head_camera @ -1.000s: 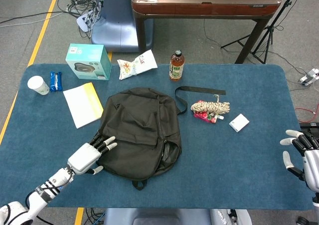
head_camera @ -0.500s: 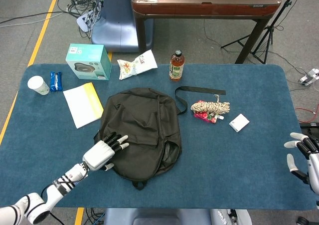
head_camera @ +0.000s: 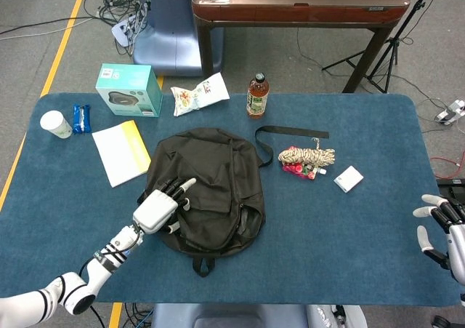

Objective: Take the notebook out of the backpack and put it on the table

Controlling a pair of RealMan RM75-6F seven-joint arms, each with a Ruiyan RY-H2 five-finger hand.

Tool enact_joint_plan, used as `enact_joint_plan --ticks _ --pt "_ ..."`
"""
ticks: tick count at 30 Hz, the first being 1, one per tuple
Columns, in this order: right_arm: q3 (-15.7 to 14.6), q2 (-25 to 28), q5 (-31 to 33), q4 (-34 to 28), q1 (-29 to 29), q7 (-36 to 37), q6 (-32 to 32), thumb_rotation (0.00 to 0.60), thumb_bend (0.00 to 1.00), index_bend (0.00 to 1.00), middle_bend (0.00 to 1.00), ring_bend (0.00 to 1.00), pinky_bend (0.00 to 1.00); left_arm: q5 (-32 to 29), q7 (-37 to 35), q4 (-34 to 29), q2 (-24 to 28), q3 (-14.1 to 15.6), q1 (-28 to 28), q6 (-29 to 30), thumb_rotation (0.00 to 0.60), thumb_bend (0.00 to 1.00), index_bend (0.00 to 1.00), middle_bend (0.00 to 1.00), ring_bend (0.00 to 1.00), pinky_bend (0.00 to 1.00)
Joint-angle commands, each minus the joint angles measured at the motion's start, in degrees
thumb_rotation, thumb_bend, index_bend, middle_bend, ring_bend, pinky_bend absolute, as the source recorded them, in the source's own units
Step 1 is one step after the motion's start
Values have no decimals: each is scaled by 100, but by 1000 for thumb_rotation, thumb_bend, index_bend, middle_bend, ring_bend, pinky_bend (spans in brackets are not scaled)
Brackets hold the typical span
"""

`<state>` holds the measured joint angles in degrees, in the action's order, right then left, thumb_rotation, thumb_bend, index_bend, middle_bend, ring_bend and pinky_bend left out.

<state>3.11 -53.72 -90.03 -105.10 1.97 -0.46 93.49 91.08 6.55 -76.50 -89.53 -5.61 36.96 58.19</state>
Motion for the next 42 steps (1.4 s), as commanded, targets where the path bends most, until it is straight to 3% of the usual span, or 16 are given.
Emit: enact_joint_plan --ticks 1,8,10,17,24,32,42 --pt "0 -3 -9 12 -4 11 -8 600 467 430 272 202 290 -85 48 6 -48 -64 82 -45 600 433 562 47 24 16" --pt "-19 8 -54 49 -15 70 -46 600 467 430 272 202 290 -395 290 -24 -130 -177 240 -215 600 692 742 129 45 16" --pt "-33 16 -99 54 -44 92 -95 600 466 430 272 202 290 -562 299 -66 -135 -263 278 -265 600 723 767 156 57 16" --pt "-208 44 -471 -130 -466 -12 -875 600 467 430 273 202 291 -1370 324 -489 -29 -801 428 -384 600 740 793 195 77 16" --pt "-294 -177 -994 -406 -1255 -54 -1998 600 467 430 275 202 290 -2014 763 -774 86 -1183 620 -350 600 744 796 199 79 16" --pt "-89 -1345 -1063 -300 -2305 -258 -3281 600 467 430 295 202 290 -2613 1057 -1175 140 -1375 693 -146 600 756 796 200 82 16" --pt "201 -2714 -712 487 -3199 -272 -4041 600 467 430 297 202 290 -2982 1428 -1470 219 -1357 699 208 600 756 791 200 82 16"
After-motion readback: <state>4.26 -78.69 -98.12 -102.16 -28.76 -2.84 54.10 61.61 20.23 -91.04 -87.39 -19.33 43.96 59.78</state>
